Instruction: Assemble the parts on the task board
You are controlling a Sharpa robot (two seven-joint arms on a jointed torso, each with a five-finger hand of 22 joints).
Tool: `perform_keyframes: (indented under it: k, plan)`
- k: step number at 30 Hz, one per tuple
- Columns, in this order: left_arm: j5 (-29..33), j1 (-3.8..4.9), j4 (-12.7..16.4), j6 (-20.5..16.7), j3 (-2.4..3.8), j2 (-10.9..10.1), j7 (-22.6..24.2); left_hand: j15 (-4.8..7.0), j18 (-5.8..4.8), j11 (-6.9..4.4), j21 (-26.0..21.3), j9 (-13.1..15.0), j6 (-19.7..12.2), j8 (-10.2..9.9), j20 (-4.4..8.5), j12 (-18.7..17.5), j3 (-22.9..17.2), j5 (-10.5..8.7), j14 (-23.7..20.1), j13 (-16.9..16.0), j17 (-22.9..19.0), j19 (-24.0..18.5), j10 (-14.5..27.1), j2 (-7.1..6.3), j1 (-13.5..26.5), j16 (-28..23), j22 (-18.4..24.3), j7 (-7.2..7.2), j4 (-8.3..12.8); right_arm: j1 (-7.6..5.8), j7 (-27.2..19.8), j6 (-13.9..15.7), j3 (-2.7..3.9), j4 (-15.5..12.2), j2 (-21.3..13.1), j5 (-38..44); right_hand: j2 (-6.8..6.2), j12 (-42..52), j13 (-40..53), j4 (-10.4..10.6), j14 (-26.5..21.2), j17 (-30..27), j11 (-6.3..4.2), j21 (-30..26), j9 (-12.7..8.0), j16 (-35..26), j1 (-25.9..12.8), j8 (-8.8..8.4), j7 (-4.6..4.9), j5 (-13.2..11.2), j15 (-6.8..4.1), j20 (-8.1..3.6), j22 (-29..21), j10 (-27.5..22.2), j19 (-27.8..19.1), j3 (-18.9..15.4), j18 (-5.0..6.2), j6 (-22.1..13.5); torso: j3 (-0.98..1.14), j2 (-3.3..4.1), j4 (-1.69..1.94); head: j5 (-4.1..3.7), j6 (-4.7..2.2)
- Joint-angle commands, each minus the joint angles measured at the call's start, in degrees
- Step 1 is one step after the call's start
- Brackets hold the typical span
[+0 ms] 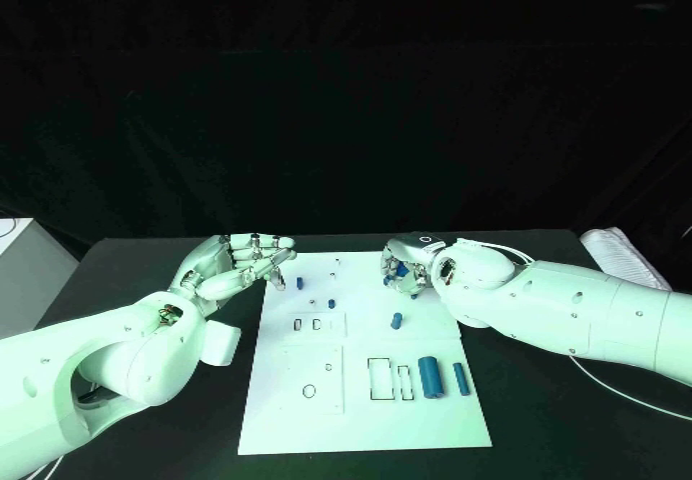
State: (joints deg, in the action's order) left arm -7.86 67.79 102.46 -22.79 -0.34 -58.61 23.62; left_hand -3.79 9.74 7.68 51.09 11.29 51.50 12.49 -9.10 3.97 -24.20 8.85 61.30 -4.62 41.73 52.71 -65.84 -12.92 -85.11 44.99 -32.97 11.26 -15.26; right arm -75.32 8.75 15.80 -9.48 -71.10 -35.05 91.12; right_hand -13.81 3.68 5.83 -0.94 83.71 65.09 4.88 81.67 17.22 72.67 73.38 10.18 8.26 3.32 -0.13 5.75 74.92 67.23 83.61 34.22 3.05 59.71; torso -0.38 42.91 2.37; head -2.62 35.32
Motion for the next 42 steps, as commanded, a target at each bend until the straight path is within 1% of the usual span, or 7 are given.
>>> perform_keyframes:
  k: [1, 9, 12, 18, 24, 31, 42]
  plan:
    - [0.24, 0.22, 0.17, 0.55, 0.05, 0.01, 0.13, 0.15, 0.63, 0.02, 0.19, 0.05, -0.36, -0.2, 0.0, -0.16, -0.02, -0.24, -0.36, -0.08, 0.07, -0.56, 0.49, 0.22, 0.5, 0.3, -0.05, 0.22, -0.21, 0.09, -0.25, -0.81, -0.01, -0.1, 0.12, 0.64, 0.55, 0.13, 0.11, 0.48, 2.27, 0.07, -0.06, 0.41, 0.1, 0.31, -0.31, 0.38, -0.03, 0.18, 0.09, 0.06, 2.92, 0.62, 1.2, 0.06, -0.44, 0.64, -0.05, 0.14, -0.05, 0.08, 0.05]
    - [0.29, 0.37, 0.16, 0.55, 0.05, -0.07, -0.03, 0.15, 0.63, 0.02, 0.19, 0.05, -0.36, -0.2, 0.0, -0.16, -0.02, -0.24, -0.36, -0.08, 0.07, -0.56, 0.49, 0.22, 0.5, 0.3, -0.05, 0.22, -0.21, 0.11, -0.49, -0.07, -0.01, 0.0, 0.17, 0.32, 1.6, 0.54, 0.68, 0.88, 2.26, 0.58, -0.61, 1.37, 0.72, 1.14, -0.15, 1.09, -0.58, 0.17, -0.28, -0.17, 4.38, 2.4, 1.71, 0.53, -0.7, 1.63, -0.06, 0.24, 0.01, 0.11, 0.04]
    - [0.34, 0.42, 0.13, 0.56, 0.05, -0.12, -0.1, 0.13, 0.64, 0.04, 0.28, 0.07, -0.37, -0.2, -0.03, -0.14, -0.08, -0.23, -0.41, -0.1, 0.06, -0.63, 0.54, 0.34, 0.48, 0.35, -0.12, 0.25, -0.21, 0.11, -0.34, 0.77, -0.01, 0.1, 0.24, 0.27, 3.17, 0.91, 1.3, 0.69, 2.26, 0.79, -1.36, 2.33, 1.6, 1.62, 0.79, 2.14, -1.37, 0.19, -0.87, -0.62, 5.85, 4.2, 2.27, 1.36, -0.99, 2.98, -0.06, 0.32, 0.02, 0.15, -0.01]
    - [0.44, 0.49, 0.1, 0.6, 0.05, -0.16, -0.25, 0.12, 0.64, 0.05, 0.33, 0.08, -0.38, -0.2, -0.04, -0.13, -0.12, -0.24, -0.44, -0.1, 0.06, -0.66, 0.56, 0.37, 0.44, 0.38, -0.16, 0.25, -0.18, 0.12, 0.83, 3.62, -0.01, 0.09, 0.36, 0.94, 4.79, 0.83, 2.28, -1.08, 2.2, 0.91, -1.93, 2.85, 3.23, 2.17, 2.89, 3.36, -1.52, 0.23, -1.41, -1.22, 6.69, 5.84, 2.5, 2.79, -1.15, 3.64, -0.05, 0.46, 0.1, 0.1, -0.15]
    - [0.47, 0.52, 0.07, 0.59, 0.05, -0.18, -0.31, 0.12, 0.65, 0.05, 0.41, 0.09, -0.38, -0.2, -0.06, -0.11, -0.18, -0.24, -0.48, -0.12, 0.05, -0.72, 0.58, 0.43, 0.35, 0.42, -0.21, 0.26, -0.12, 0.1, 1.38, 8.3, 0.02, -0.51, 0.49, 1.28, 4.95, 0.75, 2.91, -2.63, 2.19, 1.08, -1.92, 3.13, 3.99, 2.51, 3.96, 3.63, -1.29, 0.26, -1.43, -1.32, 7.14, 6.45, 2.63, 3.7, -1.23, 3.41, -0.09, 0.51, 0.15, 0.23, -0.35]
    - [0.5, 0.54, 0.07, 0.59, 0.05, -0.19, -0.33, 0.12, 0.66, 0.05, 0.48, 0.1, -0.39, -0.21, -0.07, -0.1, -0.23, -0.25, -0.51, -0.13, 0.04, -0.77, 0.61, 0.45, 0.27, 0.45, -0.26, 0.26, -0.06, -0.26, 1.67, 12.09, 0.27, -0.8, 1.86, 1.41, 4.79, 0.38, 3.03, -2.97, 2.15, 0.97, -1.68, 3.07, 4.23, 2.55, 3.79, 3.54, -1.06, 0.24, -1.28, -1.24, 7.06, 6.08, 2.55, 3.99, -1.21, 3.09, -0.19, 0.62, 0.36, 0.27, -0.7]
    - [0.54, 0.55, 0.05, 0.77, 0.05, -0.02, -0.38, 0.12, 0.66, 0.05, 0.48, 0.1, -0.39, -0.21, -0.07, -0.1, -0.23, -0.25, -0.51, -0.13, 0.04, -0.77, 0.61, 0.45, 0.27, 0.45, -0.26, 0.26, -0.06, -0.42, 1.94, 15.03, 0.72, 3.19, 6.61, 1.88, 4.64, 0.23, 3.11, -2.98, 2.16, 1.06, -1.57, 3.11, 4.4, 2.68, 3.39, 3.54, -0.97, 0.2, -1.18, -1.16, 7.13, 5.96, 2.57, 4.0, -1.23, 3.02, -0.21, 0.86, 0.57, 0.34, -0.67]
